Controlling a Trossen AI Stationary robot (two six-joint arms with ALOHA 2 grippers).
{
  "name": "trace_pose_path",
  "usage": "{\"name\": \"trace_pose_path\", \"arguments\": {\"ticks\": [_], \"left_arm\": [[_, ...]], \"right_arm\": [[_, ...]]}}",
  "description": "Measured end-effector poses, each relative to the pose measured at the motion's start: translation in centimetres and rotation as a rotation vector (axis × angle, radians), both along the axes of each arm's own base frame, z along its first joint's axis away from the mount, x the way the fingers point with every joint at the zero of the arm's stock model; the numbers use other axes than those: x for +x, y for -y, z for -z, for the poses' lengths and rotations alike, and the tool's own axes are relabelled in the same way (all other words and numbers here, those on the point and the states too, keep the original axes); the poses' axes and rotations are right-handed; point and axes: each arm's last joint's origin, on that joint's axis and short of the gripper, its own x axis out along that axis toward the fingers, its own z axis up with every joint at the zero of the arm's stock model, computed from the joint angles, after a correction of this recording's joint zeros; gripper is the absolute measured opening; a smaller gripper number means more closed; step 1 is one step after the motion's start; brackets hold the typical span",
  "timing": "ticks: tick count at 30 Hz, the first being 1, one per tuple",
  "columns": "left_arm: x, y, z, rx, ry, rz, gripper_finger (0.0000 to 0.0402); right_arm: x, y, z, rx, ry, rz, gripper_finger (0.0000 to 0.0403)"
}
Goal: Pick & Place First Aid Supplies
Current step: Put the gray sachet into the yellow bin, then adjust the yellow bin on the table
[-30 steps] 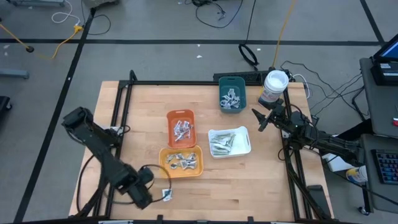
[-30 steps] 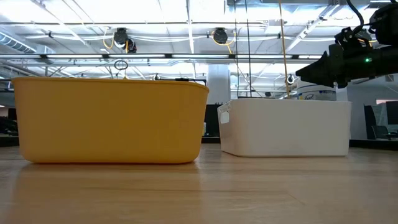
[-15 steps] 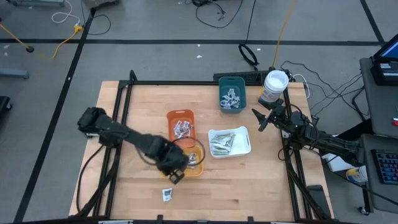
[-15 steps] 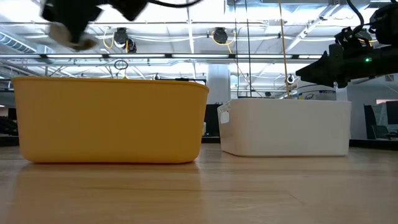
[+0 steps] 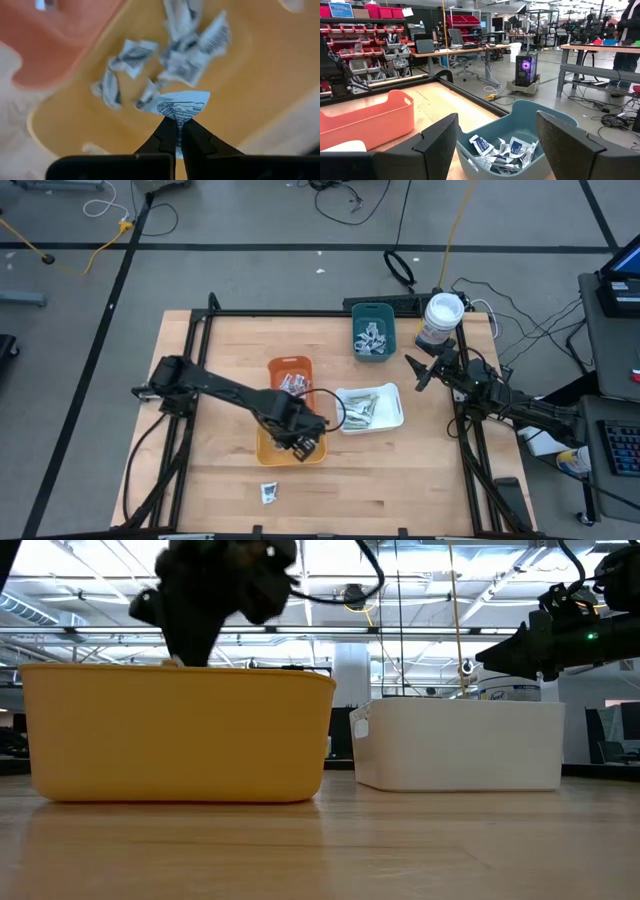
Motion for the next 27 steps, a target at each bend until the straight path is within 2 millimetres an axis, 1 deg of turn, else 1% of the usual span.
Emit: {"name": "trace_pose_path", "arguments": {"ticks": [6,8,10,13,15,23,27], "left_arm": [[1.0,-0.5,2.4,0.030,-0.060,-0.016,0.0008],[1.2,-0.6,2.8,0.021,-0.070,-0.016,0.0009],[1.3,-0.6,3.0,0.012,-0.078,-0.017,0.0022],[1.3,-0.6,3.0,0.012,-0.076,-0.017,0.0063],[1.3,-0.6,3.0,0.017,-0.074,-0.017,0.0097],[1.2,-0.5,2.8,-0.034,-0.084,-0.034,0.0258],[1.0,-0.4,2.5,-0.051,-0.100,-0.104,0.0310]], "right_arm": [[0.0,0.0,0.0,0.000,-0.001,0.000,0.0263],[0.0,0.0,0.0,0.000,-0.001,0.000,0.0263],[0.0,0.0,0.0,0.000,0.000,0.000,0.0263],[0.0,0.0,0.0,0.000,0.000,0.000,0.0263],[0.0,0.0,0.0,0.000,0.000,0.000,0.0263],[0.0,0.0,0.0,0.000,0.000,0.000,0.0263],[0.0,0.0,0.0,0.000,0.000,0.000,0.0263]]}}
